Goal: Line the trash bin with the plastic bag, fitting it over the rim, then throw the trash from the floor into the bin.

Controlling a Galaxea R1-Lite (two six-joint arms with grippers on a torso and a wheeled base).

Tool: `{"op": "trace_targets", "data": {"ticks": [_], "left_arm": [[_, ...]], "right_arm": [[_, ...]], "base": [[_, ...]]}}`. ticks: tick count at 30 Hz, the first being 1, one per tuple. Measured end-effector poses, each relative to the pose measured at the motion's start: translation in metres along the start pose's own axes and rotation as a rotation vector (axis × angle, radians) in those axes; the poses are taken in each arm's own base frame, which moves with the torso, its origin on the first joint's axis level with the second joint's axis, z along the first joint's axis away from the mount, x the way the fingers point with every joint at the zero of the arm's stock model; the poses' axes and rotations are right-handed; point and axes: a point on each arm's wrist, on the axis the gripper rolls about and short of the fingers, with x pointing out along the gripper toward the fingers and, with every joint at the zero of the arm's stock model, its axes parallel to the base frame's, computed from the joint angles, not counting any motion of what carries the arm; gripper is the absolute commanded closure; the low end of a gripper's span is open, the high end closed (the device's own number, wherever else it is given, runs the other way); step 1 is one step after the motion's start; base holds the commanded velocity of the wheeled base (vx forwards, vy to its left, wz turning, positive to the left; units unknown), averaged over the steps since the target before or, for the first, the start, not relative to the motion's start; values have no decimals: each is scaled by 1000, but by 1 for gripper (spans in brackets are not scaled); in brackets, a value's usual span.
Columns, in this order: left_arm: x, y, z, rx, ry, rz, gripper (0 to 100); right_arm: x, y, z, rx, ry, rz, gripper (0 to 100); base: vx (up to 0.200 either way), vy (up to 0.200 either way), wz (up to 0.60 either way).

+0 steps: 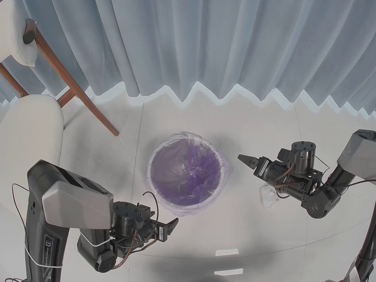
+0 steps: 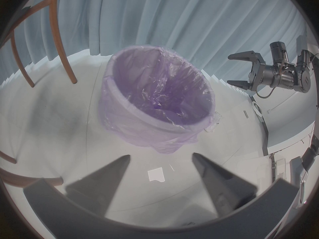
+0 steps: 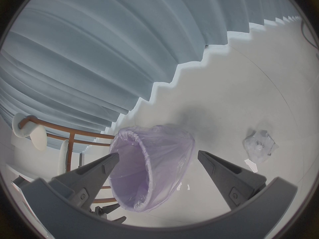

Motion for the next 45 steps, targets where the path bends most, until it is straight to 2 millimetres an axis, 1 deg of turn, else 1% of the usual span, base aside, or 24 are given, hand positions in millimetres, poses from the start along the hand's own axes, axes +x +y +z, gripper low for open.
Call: {"op": "trace_targets", "data": {"ticks": [6, 18, 24, 28, 35, 37, 41, 45], "left_arm": [[14, -6, -1, 8, -26, 8, 100], [43, -8, -4, 7, -75, 32, 100], [50, -9, -6, 8, -84, 28, 100], [54, -8, -13, 10, -65, 34, 100], [62, 2, -24, 24, -24, 56, 100], [65, 3, -28, 24, 10, 64, 100], [68, 6, -37, 29, 141, 90, 100], [70, 6, -34, 32, 184, 96, 100]], "right_arm": [[-3, -1, -2, 0, 4, -4, 0], [-6, 2, -1, -5, -4, 2, 0], [-6, 2, -1, -7, -3, 4, 0], [-6, 3, -2, -5, -1, 4, 0], [-7, 3, -2, -9, -1, 6, 0], [-7, 3, -2, -10, -4, 8, 0], [-9, 4, -1, -11, -7, 11, 0], [-12, 4, -2, -9, -4, 9, 0]], "base": [[0, 0, 0], [0, 0, 0], [0, 0, 0], [0, 0, 0], [0, 0, 0], [0, 0, 0], [0, 0, 0], [0, 0, 0]]}}
